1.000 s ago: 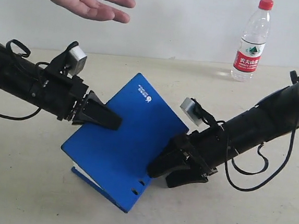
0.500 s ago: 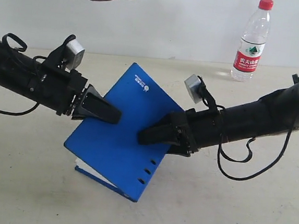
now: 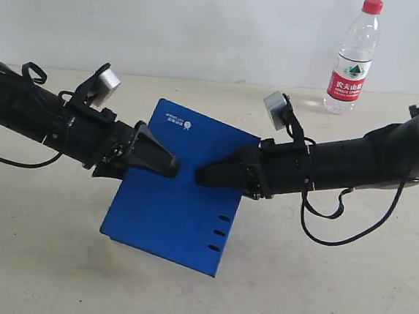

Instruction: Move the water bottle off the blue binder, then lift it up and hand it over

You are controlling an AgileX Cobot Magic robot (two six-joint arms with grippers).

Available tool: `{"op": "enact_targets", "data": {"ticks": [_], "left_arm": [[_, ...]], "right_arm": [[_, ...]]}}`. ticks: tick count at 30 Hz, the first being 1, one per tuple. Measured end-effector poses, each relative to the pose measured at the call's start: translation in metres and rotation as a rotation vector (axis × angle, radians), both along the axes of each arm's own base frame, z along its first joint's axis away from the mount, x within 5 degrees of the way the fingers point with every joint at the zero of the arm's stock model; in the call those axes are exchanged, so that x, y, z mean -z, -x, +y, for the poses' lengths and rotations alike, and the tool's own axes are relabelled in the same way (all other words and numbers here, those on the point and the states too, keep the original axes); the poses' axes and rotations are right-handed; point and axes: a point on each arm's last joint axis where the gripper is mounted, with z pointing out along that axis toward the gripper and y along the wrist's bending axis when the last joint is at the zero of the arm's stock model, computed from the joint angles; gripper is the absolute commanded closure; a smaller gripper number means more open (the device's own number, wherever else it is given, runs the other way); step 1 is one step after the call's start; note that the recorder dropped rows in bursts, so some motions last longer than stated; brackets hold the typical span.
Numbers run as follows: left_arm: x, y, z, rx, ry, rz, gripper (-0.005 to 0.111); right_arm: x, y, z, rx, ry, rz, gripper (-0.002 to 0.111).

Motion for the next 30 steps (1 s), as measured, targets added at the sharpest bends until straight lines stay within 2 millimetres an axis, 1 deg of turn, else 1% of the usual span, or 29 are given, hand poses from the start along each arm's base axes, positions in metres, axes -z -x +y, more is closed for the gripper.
{"op": "enact_targets", "data": {"ticks": [1,3,4,5,6,9,10,13,14,15,16,18,20,23,24,27,30], "left_arm": [[0.000,-0.001,0.003,0.015,-0.010,-0.026,-0.003],[0.000,-0.007,0.017,-0.003,-0.048,-0.102,-0.003],[-0.002,-0.015,0.034,-0.080,-0.092,-0.137,-0.003],[-0.003,-0.020,0.044,-0.129,-0.120,-0.155,-0.003],[-0.006,-0.024,0.057,-0.190,-0.144,-0.172,-0.003],[-0.018,-0.030,0.087,-0.308,-0.184,-0.218,-0.001],[-0.024,-0.030,0.094,-0.331,-0.188,-0.237,0.000],[-0.041,-0.022,0.109,-0.397,-0.172,-0.289,0.010],[-0.046,-0.019,0.112,-0.425,-0.156,-0.299,0.018],[-0.050,-0.011,0.115,-0.452,-0.138,-0.308,0.024],[-0.053,-0.006,0.116,-0.482,-0.118,-0.309,0.033],[-0.056,0.010,0.116,-0.524,-0.087,-0.303,0.053],[-0.054,0.027,0.113,-0.538,-0.072,-0.286,0.073],[-0.051,0.047,0.109,-0.537,-0.061,-0.260,0.098],[-0.050,0.053,0.108,-0.534,-0.056,-0.253,0.102],[-0.051,0.065,0.103,-0.508,-0.027,-0.240,0.102],[-0.054,0.071,0.099,-0.467,0.016,-0.234,0.102]], "right_arm": [[0.000,0.000,0.000,0.000,0.000,0.000,0.108],[0.001,0.000,0.000,0.000,0.014,0.009,0.108],[0.004,0.000,-0.001,0.004,0.045,0.025,0.108],[0.005,0.000,-0.002,0.009,0.061,0.035,0.108],[0.007,0.000,-0.003,0.010,0.087,0.046,0.109],[0.011,0.002,-0.004,-0.004,0.138,0.070,0.109],[0.011,0.003,-0.005,-0.015,0.157,0.069,0.109],[0.003,0.006,-0.007,-0.053,0.212,0.029,0.109],[-0.002,0.007,-0.008,-0.065,0.226,0.005,0.109],[-0.011,0.008,-0.010,-0.075,0.251,-0.037,0.109],[-0.018,0.008,-0.010,-0.080,0.270,-0.071,0.109],[-0.038,0.011,-0.012,-0.084,0.310,-0.158,0.109],[-0.059,0.012,-0.015,-0.072,0.345,-0.250,0.109],[-0.088,0.017,-0.020,-0.051,0.384,-0.359,0.109],[-0.097,0.019,-0.021,-0.048,0.393,-0.389,0.109],[-0.120,0.029,-0.026,-0.041,0.420,-0.443,0.109],[-0.140,0.041,-0.031,-0.043,0.476,-0.468,0.109]]}}
